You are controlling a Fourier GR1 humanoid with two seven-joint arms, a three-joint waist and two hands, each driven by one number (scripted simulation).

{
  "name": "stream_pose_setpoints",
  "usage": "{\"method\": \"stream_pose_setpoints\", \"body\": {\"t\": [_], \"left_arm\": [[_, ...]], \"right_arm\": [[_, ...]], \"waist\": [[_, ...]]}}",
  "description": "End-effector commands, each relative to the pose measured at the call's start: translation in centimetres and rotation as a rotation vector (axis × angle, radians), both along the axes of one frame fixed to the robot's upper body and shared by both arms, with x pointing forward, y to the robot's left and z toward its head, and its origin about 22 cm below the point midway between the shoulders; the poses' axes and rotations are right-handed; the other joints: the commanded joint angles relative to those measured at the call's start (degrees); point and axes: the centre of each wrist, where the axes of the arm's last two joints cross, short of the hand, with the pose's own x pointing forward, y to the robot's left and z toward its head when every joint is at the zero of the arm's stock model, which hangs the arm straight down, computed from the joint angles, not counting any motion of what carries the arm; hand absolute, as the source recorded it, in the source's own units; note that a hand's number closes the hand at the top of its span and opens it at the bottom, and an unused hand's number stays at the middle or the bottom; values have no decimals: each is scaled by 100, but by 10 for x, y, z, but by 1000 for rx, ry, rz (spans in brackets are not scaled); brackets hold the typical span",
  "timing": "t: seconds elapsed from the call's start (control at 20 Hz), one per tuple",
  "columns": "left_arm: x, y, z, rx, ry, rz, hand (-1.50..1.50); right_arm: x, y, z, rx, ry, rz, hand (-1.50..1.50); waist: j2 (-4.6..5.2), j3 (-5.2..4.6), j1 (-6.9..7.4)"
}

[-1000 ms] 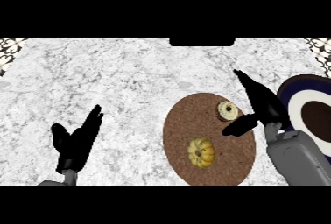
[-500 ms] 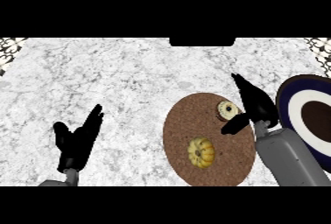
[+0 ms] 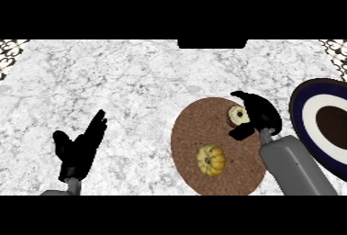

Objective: Pick the cupcake from the placemat and place it in the plate

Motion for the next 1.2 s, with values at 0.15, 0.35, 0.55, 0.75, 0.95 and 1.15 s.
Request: {"method": "stream_pose_setpoints", "body": {"t": [0.15,0.35,0.55,0.75,0.95,1.15], "left_arm": [[6,-2,-16,-24,73,-5,0],[-2,-3,-19,10,80,3,0],[-10,2,-10,-4,89,12,0],[-4,7,0,-10,83,23,0],[-10,12,-6,-11,98,54,0],[-13,4,-3,6,74,54,0]], "right_arm": [[13,-5,-23,-85,-33,82,150],[1,6,-13,-105,-46,77,150],[-12,-6,-6,-100,-205,63,150],[-37,13,2,28,-469,36,150],[-99,64,9,132,-613,39,150],[-134,61,33,130,-835,-82,150]], "waist": [[48,-41,1],[32,-42,-26],[15,-42,-65],[-21,-41,-177],[-126,-51,-446],[-80,-47,-361]]}}
